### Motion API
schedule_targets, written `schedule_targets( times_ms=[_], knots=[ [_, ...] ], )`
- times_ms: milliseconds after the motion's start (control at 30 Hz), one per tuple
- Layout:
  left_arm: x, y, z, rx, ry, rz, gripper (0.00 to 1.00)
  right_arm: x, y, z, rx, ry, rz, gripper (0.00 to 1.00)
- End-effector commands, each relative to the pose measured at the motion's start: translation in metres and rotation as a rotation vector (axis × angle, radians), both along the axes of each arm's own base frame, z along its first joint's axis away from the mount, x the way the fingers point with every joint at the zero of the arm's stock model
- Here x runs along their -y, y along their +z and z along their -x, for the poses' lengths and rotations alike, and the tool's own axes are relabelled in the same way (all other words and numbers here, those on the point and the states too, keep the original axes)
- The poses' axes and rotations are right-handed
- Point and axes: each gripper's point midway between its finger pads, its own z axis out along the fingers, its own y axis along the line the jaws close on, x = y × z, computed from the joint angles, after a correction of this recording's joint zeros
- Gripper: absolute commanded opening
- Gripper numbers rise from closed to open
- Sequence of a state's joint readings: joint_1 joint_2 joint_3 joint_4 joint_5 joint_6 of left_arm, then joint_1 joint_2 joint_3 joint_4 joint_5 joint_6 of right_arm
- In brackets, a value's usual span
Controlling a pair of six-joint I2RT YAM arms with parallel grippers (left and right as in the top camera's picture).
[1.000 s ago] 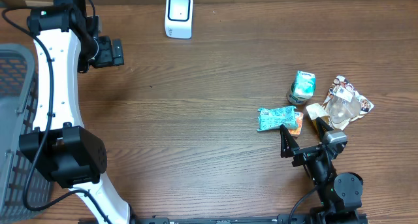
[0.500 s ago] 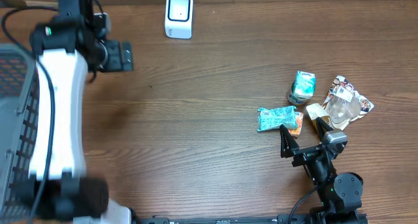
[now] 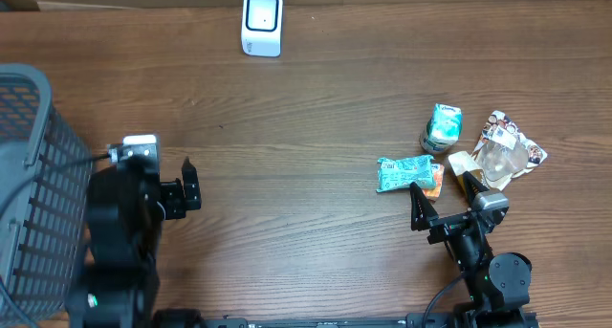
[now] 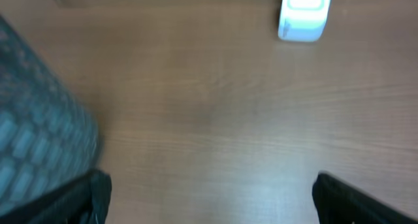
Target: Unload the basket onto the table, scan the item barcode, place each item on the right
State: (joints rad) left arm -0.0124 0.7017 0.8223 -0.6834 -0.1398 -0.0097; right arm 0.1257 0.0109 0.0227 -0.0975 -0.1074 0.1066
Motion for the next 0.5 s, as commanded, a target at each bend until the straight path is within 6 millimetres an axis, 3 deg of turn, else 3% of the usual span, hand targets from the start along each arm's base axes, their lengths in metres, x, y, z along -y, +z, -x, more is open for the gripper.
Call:
schedule_targets(
  times_ms=[0, 200, 467],
  knots=[
    [-0.005, -0.006, 0.002, 0.188, 0.008, -0.044, 1.0, 0.001, 0.001, 0.0, 0.008, -0.002, 0.003, 1.0],
    [-0.005, -0.036, 0.004, 0.415, 0.011, -0.042, 1.0, 0.001, 0.001, 0.0, 0.008, -0.002, 0.002, 1.0],
    [-0.005, -0.07, 0.011, 0.499, -0.029, -0.169, 1.0, 0.001, 0.001, 0.0, 0.008, -0.002, 0.003, 1.0]
  ],
)
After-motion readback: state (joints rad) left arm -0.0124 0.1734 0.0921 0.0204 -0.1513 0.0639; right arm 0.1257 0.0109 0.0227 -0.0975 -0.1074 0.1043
